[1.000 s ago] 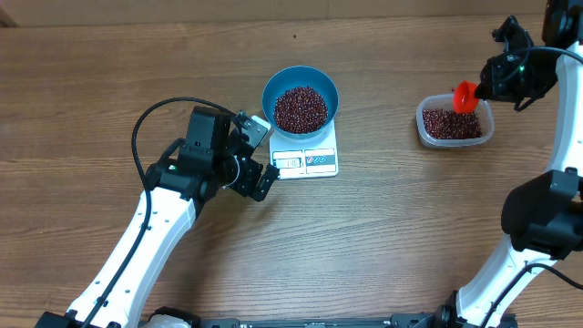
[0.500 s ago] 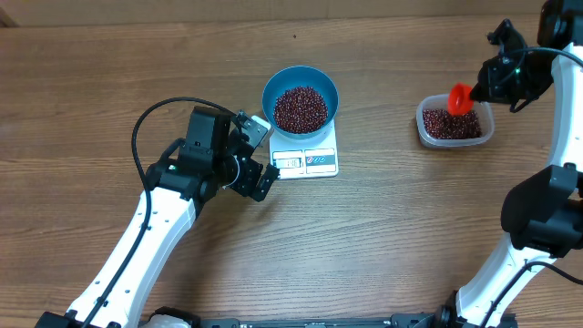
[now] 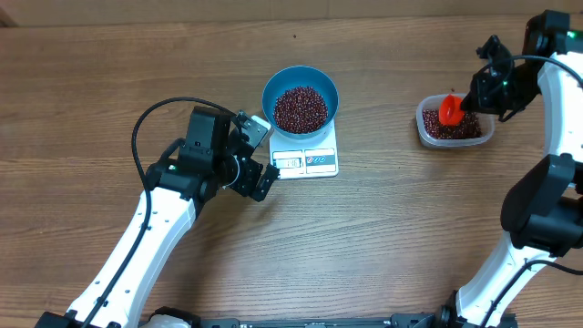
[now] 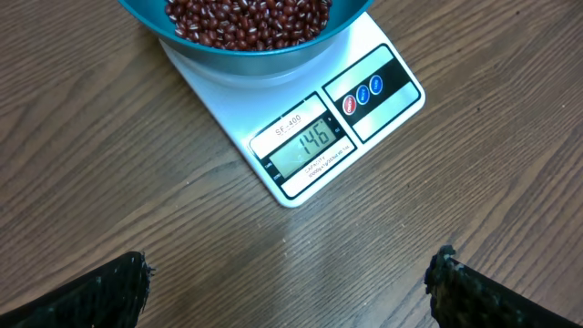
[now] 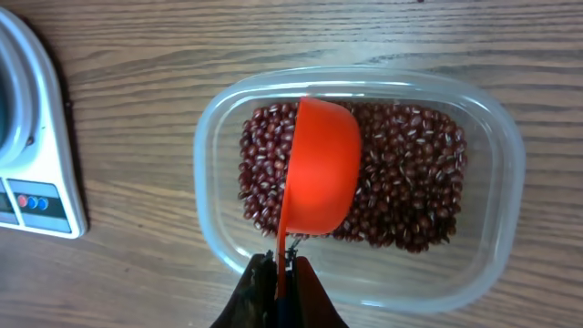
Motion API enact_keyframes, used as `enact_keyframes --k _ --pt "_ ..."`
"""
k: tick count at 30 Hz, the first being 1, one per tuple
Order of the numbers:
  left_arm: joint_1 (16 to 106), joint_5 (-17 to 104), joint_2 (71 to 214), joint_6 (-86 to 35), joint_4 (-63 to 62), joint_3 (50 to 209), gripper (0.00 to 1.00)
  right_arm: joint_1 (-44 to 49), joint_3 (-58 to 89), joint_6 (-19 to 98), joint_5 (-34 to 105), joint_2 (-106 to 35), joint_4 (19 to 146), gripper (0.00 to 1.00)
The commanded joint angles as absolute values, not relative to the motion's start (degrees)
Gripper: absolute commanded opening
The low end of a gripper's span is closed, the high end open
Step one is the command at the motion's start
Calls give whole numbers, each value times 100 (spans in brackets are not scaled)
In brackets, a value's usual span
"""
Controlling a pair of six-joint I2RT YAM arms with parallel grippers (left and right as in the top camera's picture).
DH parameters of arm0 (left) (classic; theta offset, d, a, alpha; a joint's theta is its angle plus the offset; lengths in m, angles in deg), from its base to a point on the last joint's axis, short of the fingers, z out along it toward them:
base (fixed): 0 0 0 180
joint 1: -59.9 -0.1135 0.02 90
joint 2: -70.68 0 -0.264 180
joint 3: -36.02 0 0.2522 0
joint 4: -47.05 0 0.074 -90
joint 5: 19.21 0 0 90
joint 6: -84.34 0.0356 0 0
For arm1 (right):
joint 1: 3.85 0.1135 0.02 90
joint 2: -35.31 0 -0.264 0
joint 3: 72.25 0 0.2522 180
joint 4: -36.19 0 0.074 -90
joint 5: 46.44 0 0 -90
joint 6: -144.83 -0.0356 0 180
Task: Scoop item into bowl and weigh 150g on scale
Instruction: 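Dip the red scoop into the tub and scoop a small amount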
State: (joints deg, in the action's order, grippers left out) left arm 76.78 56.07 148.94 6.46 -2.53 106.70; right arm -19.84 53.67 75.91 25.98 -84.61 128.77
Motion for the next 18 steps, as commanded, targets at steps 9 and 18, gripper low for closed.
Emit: enact_keyframes --k 9,18 --pt "7680 5596 14933 589 -251 10659 100 -1968 4814 7631 2589 -8507 12314 4" --pt "7680 5598 14933 589 -251 10662 100 -1968 4682 7633 2235 -8520 12263 4"
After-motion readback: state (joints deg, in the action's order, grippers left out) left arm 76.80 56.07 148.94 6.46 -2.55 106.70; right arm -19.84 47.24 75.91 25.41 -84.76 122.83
